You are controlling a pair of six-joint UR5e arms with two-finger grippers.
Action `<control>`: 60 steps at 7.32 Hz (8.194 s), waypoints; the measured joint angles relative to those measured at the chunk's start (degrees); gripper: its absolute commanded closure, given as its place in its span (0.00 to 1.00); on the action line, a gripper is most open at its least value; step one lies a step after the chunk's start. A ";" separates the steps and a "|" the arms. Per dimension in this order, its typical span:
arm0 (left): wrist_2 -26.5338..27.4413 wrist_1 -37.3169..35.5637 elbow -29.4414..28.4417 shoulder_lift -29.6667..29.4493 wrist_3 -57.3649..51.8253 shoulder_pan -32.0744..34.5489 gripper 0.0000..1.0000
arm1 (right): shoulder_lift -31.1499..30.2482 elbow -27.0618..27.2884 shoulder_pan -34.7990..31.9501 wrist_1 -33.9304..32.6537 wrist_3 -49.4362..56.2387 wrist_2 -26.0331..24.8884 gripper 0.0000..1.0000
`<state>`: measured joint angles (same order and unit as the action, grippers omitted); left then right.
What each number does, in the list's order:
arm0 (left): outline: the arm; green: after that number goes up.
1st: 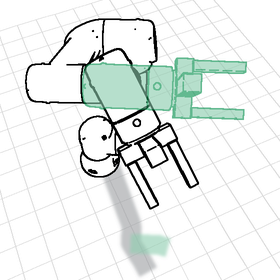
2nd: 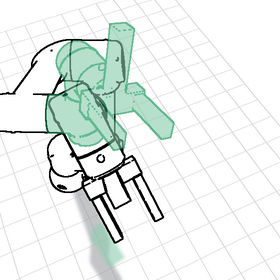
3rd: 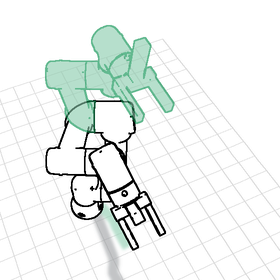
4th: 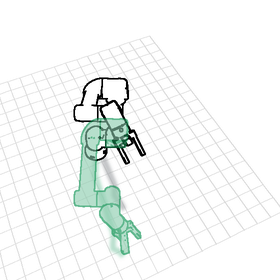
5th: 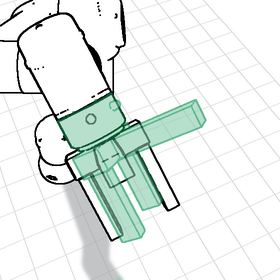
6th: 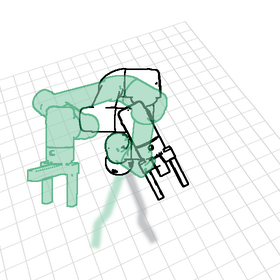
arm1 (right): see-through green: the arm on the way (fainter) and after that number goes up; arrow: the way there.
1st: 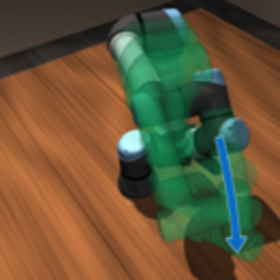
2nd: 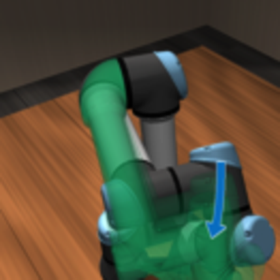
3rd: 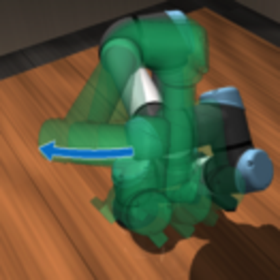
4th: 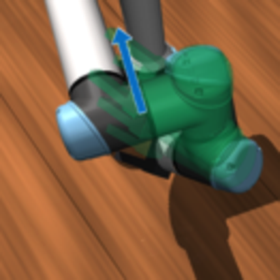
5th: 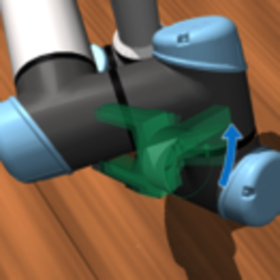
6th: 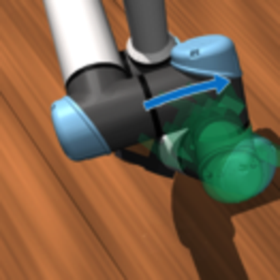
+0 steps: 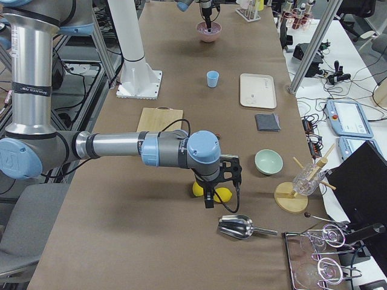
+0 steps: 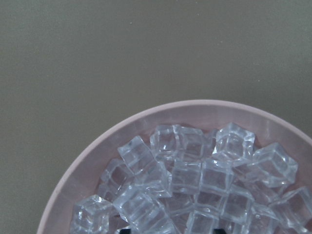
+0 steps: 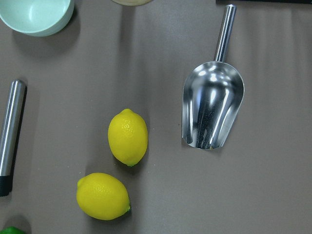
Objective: Mash ice and strawberries in cup
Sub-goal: 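Close the left gripper on an ice cube and lift it, then carry the ice cube with the left gripper over the blue cup, then open the left gripper to drop the ice cube into the blue cup, then move the left gripper back over the pink ice bowl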
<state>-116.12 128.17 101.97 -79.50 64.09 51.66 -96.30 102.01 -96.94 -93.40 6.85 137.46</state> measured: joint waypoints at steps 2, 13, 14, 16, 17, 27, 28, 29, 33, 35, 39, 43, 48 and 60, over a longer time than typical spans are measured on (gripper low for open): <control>0.01 0.51 -0.11 0.06 0.08 0.00 1.00 | 0.11 -0.02 0.00 -0.03 0.00 0.00 0.00; -0.11 0.36 7.61 -1.84 1.90 6.84 1.00 | 0.11 1.08 0.00 0.06 -1.79 0.80 0.00; -0.10 0.08 7.33 -5.43 4.10 6.66 1.00 | 0.17 1.20 0.00 0.07 -1.79 0.81 0.00; -0.17 -3.56 6.44 -15.49 8.25 4.96 1.00 | 0.12 1.07 0.00 0.06 -1.67 0.93 0.00; 0.29 -8.17 6.16 -21.80 10.26 3.06 1.00 | -0.03 0.85 0.00 0.06 -1.48 0.84 0.00; 15.90 -18.99 -3.87 -47.50 15.86 -18.01 1.00 | 0.79 0.22 0.04 0.06 -2.02 1.04 0.00; 16.80 -18.83 -4.00 -47.72 16.19 -19.38 1.00 | 0.82 0.22 0.04 0.06 -2.02 1.04 0.00; 18.23 -18.78 -4.24 -48.01 16.54 -20.74 1.00 | 0.84 0.21 0.04 0.06 -2.02 1.02 0.00; 20.04 -18.71 -5.51 -48.29 16.83 -22.60 1.00 | 0.85 0.17 0.05 -0.02 -2.10 1.05 0.00; 20.13 -18.68 -5.97 -48.43 16.85 -22.90 0.95 | 0.85 0.16 0.02 -0.03 -2.11 1.05 0.00; 25.50 -18.81 -6.19 -49.31 16.83 -25.70 0.03 | 0.85 -0.03 0.05 -0.03 -2.11 1.05 0.00; 22.81 -22.15 -2.62 -49.67 16.50 -22.12 0.03 | 1.08 0.06 0.06 -0.03 -2.11 1.19 0.00; 14.27 -34.68 9.17 -39.67 11.27 -8.04 0.03 | 2.34 0.31 0.27 0.03 -1.96 1.01 0.00; 7.87 -26.06 16.65 -8.42 -2.20 0.43 0.03 | 4.05 0.90 3.53 -0.06 -5.71 2.17 0.00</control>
<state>-108.25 102.11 118.62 -87.92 61.89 52.08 -92.24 102.91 -93.41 -93.45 1.15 139.64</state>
